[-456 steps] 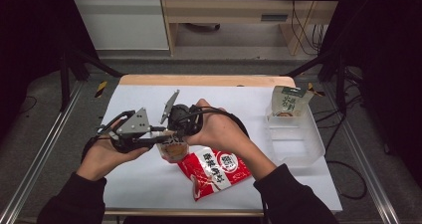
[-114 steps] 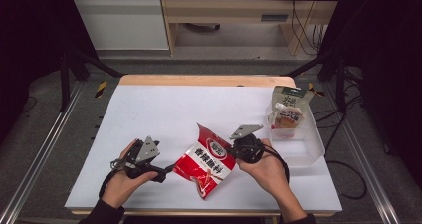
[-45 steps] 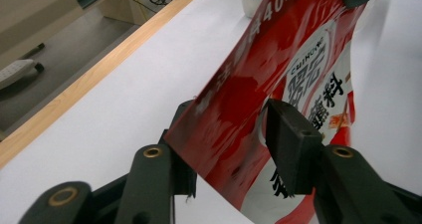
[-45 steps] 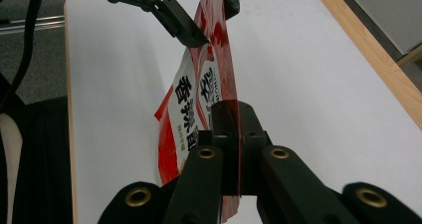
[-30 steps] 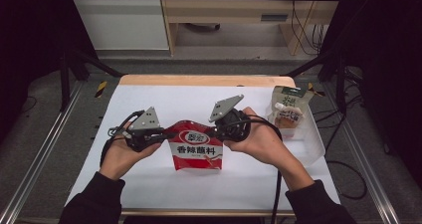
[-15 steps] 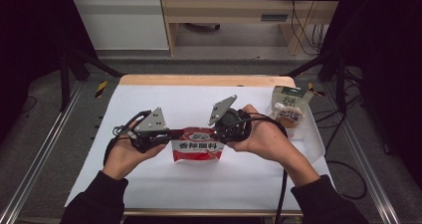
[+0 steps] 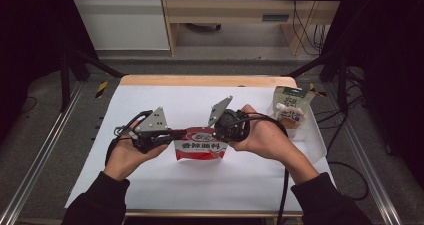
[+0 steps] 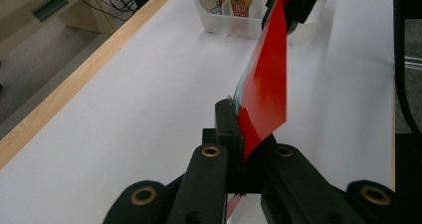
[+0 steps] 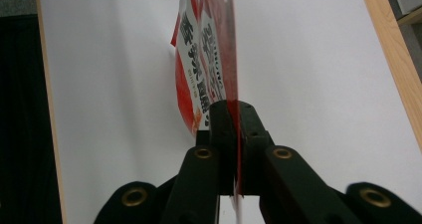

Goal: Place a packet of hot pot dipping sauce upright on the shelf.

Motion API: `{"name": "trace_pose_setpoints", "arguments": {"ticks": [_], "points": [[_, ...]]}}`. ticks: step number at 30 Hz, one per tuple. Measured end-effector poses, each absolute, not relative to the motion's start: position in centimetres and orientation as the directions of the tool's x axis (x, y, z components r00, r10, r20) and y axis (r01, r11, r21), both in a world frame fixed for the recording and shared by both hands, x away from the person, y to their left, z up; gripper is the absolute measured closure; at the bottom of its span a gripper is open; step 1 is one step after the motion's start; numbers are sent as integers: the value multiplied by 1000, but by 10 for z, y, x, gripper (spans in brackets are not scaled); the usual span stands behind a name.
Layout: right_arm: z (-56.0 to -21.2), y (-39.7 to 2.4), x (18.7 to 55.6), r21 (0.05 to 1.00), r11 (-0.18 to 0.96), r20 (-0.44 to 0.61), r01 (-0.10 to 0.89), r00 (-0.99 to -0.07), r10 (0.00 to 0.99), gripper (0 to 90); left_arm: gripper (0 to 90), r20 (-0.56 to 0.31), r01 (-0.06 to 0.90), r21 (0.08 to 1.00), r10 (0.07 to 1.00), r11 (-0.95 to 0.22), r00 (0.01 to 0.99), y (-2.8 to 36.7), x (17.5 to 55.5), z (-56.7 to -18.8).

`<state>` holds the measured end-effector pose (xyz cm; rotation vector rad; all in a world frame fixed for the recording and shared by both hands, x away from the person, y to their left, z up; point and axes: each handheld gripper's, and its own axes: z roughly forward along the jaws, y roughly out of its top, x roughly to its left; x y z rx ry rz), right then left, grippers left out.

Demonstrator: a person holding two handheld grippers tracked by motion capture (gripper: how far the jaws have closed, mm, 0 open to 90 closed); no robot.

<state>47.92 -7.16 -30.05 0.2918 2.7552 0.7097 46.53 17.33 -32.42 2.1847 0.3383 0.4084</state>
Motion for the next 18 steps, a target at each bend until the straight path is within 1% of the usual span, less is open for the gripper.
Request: {"name": "trace_pose_setpoints", "arguments": {"ticks": [7,18], "points": [[-298,-69,479,466,877,-223,120,-943,248,896,897,163,104,801,381,-590,910,173,466,-325],[-296,-69,478,463,877,-215,133,-943,256,897,894,149,113,812,389,-573,909,174,467,-327]]}}
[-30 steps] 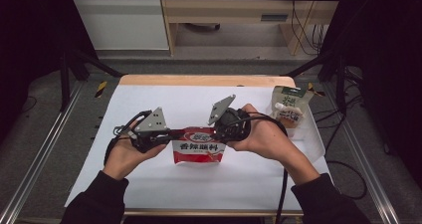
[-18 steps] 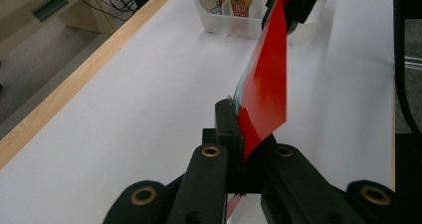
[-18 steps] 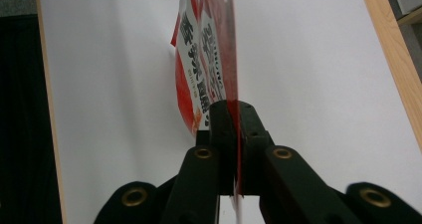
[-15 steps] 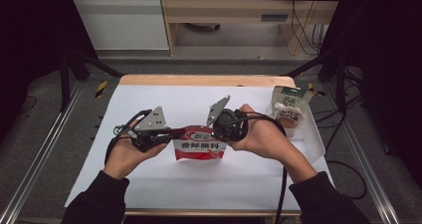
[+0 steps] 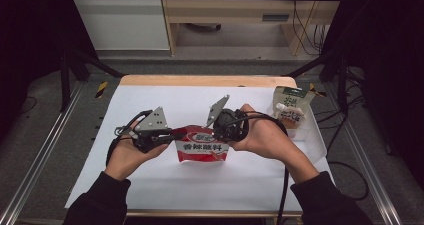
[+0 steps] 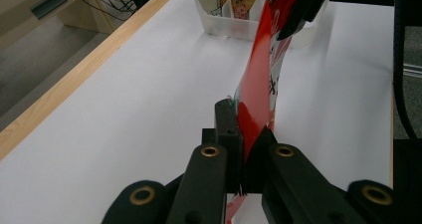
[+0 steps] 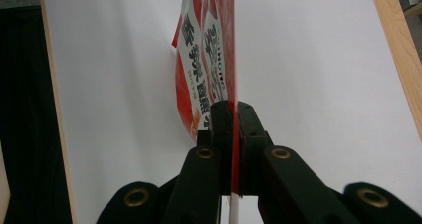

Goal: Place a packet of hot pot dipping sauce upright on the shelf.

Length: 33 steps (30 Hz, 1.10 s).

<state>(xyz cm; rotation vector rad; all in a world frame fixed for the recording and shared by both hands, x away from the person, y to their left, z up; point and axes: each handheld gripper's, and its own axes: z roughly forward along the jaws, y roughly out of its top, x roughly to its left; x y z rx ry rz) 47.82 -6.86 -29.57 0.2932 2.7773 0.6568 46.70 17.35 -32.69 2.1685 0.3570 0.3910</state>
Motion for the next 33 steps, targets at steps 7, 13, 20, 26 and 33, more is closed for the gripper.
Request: {"name": "trace_pose_setpoints", "arguments": {"ticks": [7,13,20,26,33], "points": [[-294,-72,479,468,871,-214,148,-938,274,900,866,144,113,821,394,-560,908,171,469,-328],[-288,-78,480,461,873,-223,157,-932,285,900,542,131,128,856,449,-501,884,170,470,-331],[-273,-92,484,486,857,-238,170,-918,317,900,244,137,159,869,537,-469,833,177,465,-344],[-257,-105,484,500,847,-253,183,-904,345,900,135,133,215,856,602,-470,787,195,455,-374],[-244,-126,481,516,830,-263,212,-883,389,900,94,118,262,859,668,-440,735,222,450,-402]]}}
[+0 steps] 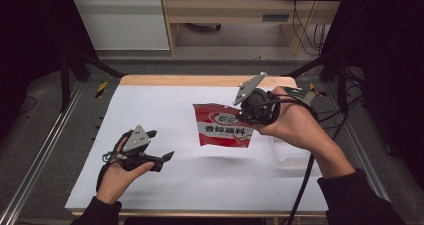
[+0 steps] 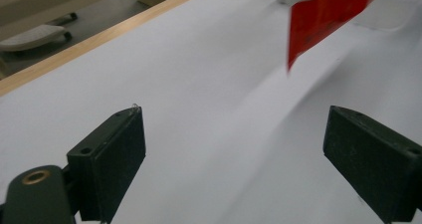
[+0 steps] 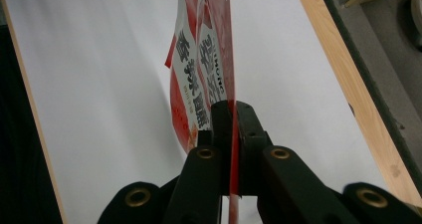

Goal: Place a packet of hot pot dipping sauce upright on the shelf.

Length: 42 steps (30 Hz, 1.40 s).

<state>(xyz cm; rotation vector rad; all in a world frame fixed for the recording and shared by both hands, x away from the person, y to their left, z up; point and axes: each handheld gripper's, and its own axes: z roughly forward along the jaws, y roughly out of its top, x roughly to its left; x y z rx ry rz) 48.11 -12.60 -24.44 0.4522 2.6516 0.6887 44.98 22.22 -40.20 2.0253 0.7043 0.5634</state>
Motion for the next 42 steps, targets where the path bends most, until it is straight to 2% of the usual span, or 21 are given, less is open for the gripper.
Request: {"name": "trace_pose_setpoints", "arguments": {"ticks": [4,7,12,23,42], "points": [[-239,-137,479,527,818,-267,231,-868,418,900,83,173,259,846,700,-465,692,237,450,-415],[-234,-146,476,532,813,-275,236,-860,430,900,83,130,298,858,738,-419,662,249,450,-426],[-225,-160,474,547,801,-280,245,-848,451,900,83,146,306,856,762,-417,631,254,450,-430],[-207,-191,466,564,781,-299,269,-815,497,900,64,164,309,842,755,-442,634,256,451,-434],[-207,-251,459,581,737,-302,345,-750,589,900,55,153,322,842,765,-433,625,259,454,-437]]}}
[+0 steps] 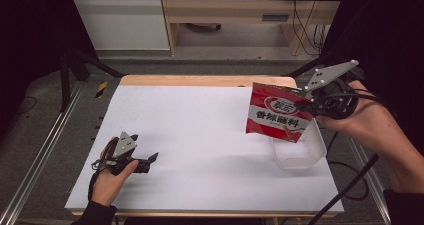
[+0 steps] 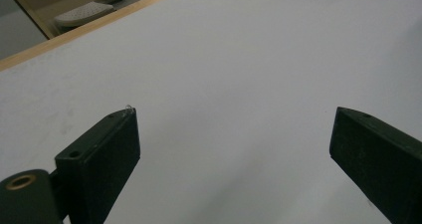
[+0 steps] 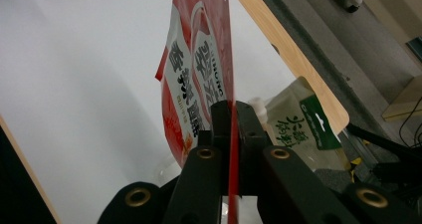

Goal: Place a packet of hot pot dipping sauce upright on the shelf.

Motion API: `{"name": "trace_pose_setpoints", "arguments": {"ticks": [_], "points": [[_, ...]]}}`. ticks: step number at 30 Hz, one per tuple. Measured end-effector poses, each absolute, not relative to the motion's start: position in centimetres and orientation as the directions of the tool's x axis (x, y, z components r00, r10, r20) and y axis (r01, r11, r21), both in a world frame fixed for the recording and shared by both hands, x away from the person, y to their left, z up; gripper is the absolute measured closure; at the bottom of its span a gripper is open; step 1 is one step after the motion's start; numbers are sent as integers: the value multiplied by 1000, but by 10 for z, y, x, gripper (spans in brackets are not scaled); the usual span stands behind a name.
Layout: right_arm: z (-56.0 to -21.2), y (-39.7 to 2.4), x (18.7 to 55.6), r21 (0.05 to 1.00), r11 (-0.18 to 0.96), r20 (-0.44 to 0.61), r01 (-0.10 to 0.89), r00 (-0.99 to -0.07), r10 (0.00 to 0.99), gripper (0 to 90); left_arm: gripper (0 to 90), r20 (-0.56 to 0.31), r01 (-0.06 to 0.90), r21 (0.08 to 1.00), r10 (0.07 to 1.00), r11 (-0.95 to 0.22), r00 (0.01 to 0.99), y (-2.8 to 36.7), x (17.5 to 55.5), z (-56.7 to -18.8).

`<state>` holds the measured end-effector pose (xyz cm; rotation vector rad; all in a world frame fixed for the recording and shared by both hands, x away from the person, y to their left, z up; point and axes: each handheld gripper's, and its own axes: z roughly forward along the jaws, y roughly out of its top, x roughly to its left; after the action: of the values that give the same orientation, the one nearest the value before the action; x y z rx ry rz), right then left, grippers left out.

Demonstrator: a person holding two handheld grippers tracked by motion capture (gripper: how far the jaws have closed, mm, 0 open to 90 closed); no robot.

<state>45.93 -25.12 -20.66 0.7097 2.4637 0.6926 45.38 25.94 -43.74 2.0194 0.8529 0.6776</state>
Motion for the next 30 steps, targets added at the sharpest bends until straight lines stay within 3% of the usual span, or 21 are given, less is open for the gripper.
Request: {"name": "trace_pose_setpoints", "arguments": {"ticks": [30], "points": [[-251,-332,460,573,655,-227,492,-673,704,900,44,155,327,837,764,-438,627,260,455,-439]]}}
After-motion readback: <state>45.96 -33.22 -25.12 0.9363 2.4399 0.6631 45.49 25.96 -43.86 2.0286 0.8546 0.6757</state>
